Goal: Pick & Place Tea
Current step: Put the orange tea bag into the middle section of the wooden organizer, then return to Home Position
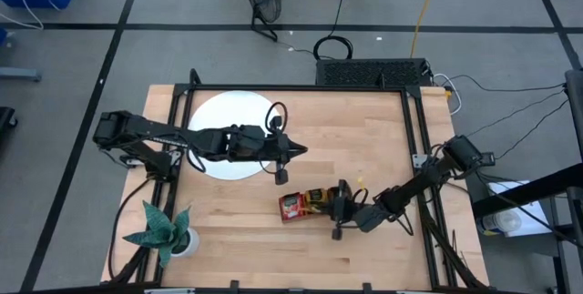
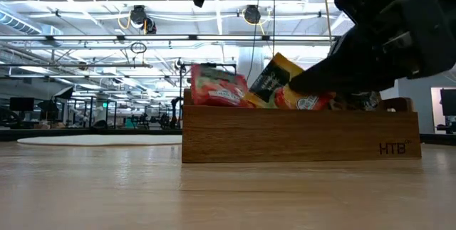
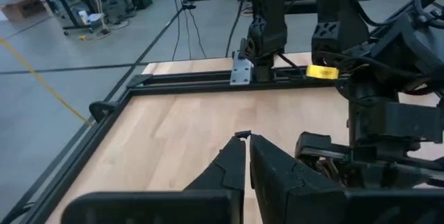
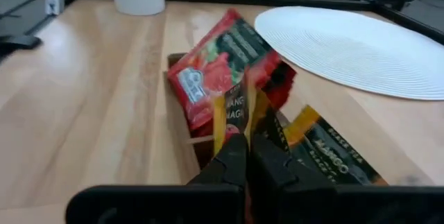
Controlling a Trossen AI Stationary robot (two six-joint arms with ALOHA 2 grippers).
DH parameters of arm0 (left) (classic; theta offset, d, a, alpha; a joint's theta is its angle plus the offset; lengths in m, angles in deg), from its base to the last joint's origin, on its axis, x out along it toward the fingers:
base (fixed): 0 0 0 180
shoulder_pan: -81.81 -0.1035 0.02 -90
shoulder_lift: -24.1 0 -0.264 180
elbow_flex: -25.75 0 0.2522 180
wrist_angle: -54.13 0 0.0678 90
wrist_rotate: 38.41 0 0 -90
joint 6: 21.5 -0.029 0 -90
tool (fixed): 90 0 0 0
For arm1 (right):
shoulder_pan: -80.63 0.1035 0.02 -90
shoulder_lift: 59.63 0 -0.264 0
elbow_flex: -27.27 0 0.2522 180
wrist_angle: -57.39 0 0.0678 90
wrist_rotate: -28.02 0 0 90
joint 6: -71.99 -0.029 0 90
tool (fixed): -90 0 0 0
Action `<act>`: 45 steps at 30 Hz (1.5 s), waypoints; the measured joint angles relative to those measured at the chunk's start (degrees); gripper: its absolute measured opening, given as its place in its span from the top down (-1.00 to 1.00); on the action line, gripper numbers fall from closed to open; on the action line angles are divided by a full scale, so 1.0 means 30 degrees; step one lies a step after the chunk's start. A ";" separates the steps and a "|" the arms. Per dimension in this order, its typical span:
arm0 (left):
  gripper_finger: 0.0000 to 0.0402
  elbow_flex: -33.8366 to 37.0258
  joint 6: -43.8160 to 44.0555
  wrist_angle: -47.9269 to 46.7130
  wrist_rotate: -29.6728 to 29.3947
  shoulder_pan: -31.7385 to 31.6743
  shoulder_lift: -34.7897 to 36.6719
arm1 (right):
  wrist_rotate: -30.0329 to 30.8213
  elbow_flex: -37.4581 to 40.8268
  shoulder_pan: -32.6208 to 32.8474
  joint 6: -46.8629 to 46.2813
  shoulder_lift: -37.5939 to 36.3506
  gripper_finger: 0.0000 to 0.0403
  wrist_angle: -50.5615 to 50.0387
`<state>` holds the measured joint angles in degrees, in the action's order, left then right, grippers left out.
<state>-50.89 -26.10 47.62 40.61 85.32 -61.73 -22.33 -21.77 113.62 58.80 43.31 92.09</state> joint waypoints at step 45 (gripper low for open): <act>0.85 0.1858 -0.1241 -0.1563 0.2929 0.0070 0.3000 | 0.0860 0.0622 0.0291 0.4480 -1.2594 0.31 -0.8219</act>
<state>-45.31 -29.83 42.93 49.40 85.53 -52.73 -19.75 -19.90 114.50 72.24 5.52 67.43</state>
